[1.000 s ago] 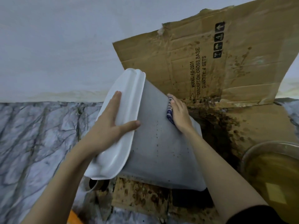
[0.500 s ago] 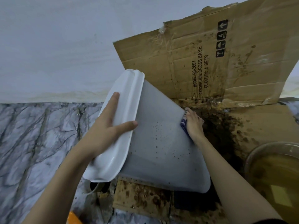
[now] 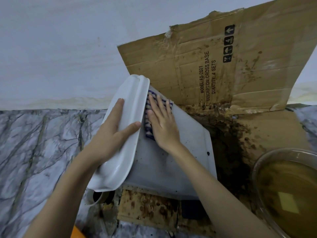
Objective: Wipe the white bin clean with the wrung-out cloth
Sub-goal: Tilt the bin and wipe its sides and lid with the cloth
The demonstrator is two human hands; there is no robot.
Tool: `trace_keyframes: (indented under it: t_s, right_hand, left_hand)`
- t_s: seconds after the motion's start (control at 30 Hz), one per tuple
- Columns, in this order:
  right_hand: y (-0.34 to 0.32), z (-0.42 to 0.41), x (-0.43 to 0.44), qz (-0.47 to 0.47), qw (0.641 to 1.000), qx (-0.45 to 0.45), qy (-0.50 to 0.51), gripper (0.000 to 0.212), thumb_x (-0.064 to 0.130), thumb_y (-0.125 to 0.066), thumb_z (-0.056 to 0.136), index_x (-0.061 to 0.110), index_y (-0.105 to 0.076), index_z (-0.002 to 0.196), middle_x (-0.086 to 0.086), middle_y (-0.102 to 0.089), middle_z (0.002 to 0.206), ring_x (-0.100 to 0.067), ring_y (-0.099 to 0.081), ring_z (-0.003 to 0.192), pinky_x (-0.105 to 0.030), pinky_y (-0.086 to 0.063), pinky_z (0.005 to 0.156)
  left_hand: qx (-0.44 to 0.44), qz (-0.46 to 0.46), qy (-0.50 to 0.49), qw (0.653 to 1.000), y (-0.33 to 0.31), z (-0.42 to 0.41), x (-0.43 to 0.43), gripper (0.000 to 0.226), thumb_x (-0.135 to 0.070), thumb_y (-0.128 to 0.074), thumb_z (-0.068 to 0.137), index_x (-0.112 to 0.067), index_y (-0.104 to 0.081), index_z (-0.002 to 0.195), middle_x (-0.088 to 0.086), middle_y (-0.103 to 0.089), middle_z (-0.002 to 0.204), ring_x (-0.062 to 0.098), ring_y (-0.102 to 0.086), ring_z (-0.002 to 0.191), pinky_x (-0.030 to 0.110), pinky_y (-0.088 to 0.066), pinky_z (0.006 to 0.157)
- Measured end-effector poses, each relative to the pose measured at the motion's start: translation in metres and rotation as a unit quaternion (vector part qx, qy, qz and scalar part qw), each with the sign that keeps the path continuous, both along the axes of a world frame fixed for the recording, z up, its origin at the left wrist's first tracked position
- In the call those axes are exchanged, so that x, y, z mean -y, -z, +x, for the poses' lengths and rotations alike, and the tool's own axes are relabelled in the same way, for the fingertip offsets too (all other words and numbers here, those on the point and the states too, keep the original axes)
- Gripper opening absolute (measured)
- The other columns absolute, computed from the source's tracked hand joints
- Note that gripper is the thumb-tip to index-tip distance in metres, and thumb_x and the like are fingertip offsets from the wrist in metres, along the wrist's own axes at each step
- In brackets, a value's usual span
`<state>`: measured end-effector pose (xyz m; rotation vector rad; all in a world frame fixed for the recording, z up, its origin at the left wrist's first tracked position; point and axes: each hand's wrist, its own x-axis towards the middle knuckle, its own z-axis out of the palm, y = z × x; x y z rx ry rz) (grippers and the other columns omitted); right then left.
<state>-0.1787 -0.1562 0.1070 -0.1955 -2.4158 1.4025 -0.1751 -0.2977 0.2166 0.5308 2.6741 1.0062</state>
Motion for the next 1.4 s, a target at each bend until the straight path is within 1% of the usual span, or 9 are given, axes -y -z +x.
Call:
trace_keyframes:
  t_s: [0.17,0.3,0.57,0.67,0.8,1.0,1.23,1.33,1.4]
  right_hand:
    - [0.044,0.015,-0.026,-0.008,0.996,0.081,0.037,0.05,0.045,-0.019,0.1,0.04,-0.003,0.147,0.012,0.004,0.158,-0.014,0.013,0.145,-0.036,0.003,0.116]
    - [0.096,0.029,-0.062,0.003,0.982,0.164,0.093,0.05,0.038,-0.015,0.102,0.028,-0.004,0.15,0.005,0.0,0.16,-0.012,0.008,0.146,-0.036,0.004,0.119]
    - [0.124,0.061,-0.08,-0.112,0.912,0.339,0.204,0.052,0.038,-0.006,0.102,0.024,-0.005,0.152,0.002,-0.001,0.16,-0.021,0.004,0.146,-0.04,0.004,0.116]
    - [0.103,0.055,-0.063,-0.066,0.932,0.311,0.174,0.052,0.033,-0.009,0.103,0.019,0.001,0.152,0.001,0.005,0.16,-0.024,0.006,0.146,-0.043,0.004,0.118]
    - [0.053,0.034,-0.025,0.013,0.978,0.177,0.113,0.051,0.031,-0.011,0.103,0.021,0.005,0.15,0.001,0.008,0.159,-0.022,0.009,0.146,-0.041,0.007,0.118]
    - [-0.013,0.046,0.043,-0.003,0.999,0.04,-0.003,0.063,0.064,0.002,0.086,0.042,0.006,0.145,0.017,0.008,0.157,-0.014,0.019,0.143,-0.037,0.008,0.117]
    - [0.011,0.082,0.04,0.007,0.999,-0.024,-0.031,0.05,0.064,-0.004,0.089,0.053,0.0,0.138,0.029,0.004,0.151,-0.003,0.013,0.144,-0.023,0.0,0.115]
    - [0.046,0.088,0.016,-0.007,1.0,0.015,-0.02,0.056,0.072,-0.003,0.085,0.053,-0.004,0.138,0.031,0.005,0.15,0.0,0.014,0.142,-0.015,0.006,0.111]
    - [0.075,0.091,-0.006,-0.001,0.998,0.056,0.01,0.066,0.075,0.001,0.082,0.047,-0.004,0.141,0.027,0.005,0.151,-0.003,0.016,0.143,-0.02,0.009,0.114]
  left_hand:
    - [0.009,0.002,0.001,1.0,0.002,-0.004,0.009,0.076,-0.047,-0.051,0.089,-0.042,-0.004,0.148,-0.025,-0.01,0.153,0.006,-0.021,0.14,0.031,-0.023,0.109]
    - [0.012,0.001,-0.004,1.0,0.003,-0.006,0.014,0.076,-0.047,-0.051,0.089,-0.041,-0.004,0.148,-0.023,-0.011,0.154,0.008,-0.023,0.14,0.033,-0.024,0.109]
    - [0.0,0.009,0.005,1.0,0.002,-0.001,0.004,0.074,-0.045,-0.051,0.09,-0.041,-0.006,0.148,-0.023,-0.012,0.154,0.01,-0.023,0.14,0.035,-0.023,0.111]
    - [-0.004,0.007,0.002,1.0,0.002,-0.001,0.003,0.073,-0.045,-0.05,0.091,-0.04,-0.006,0.149,-0.021,-0.012,0.155,0.012,-0.024,0.14,0.035,-0.024,0.11]
    - [-0.016,0.004,0.01,1.0,0.002,-0.001,0.0,0.074,-0.044,-0.051,0.091,-0.037,-0.006,0.149,-0.022,-0.01,0.155,0.008,-0.02,0.141,0.031,-0.021,0.11]
    - [-0.022,-0.005,0.007,1.0,0.004,-0.003,0.003,0.074,-0.045,-0.049,0.091,-0.036,-0.005,0.15,-0.019,-0.011,0.156,0.009,-0.02,0.141,0.033,-0.021,0.112]
    - [-0.027,-0.001,0.006,1.0,0.006,-0.004,0.006,0.073,-0.045,-0.049,0.092,-0.035,-0.006,0.15,-0.019,-0.011,0.156,0.009,-0.019,0.141,0.031,-0.019,0.111]
    - [-0.015,0.001,0.0,1.0,0.007,-0.005,0.011,0.072,-0.046,-0.049,0.091,-0.037,-0.007,0.149,-0.019,-0.012,0.155,0.011,-0.021,0.141,0.033,-0.021,0.111]
    - [-0.011,0.001,0.0,1.0,0.007,-0.006,0.014,0.072,-0.047,-0.048,0.091,-0.038,-0.006,0.149,-0.019,-0.012,0.155,0.012,-0.022,0.141,0.035,-0.022,0.111]
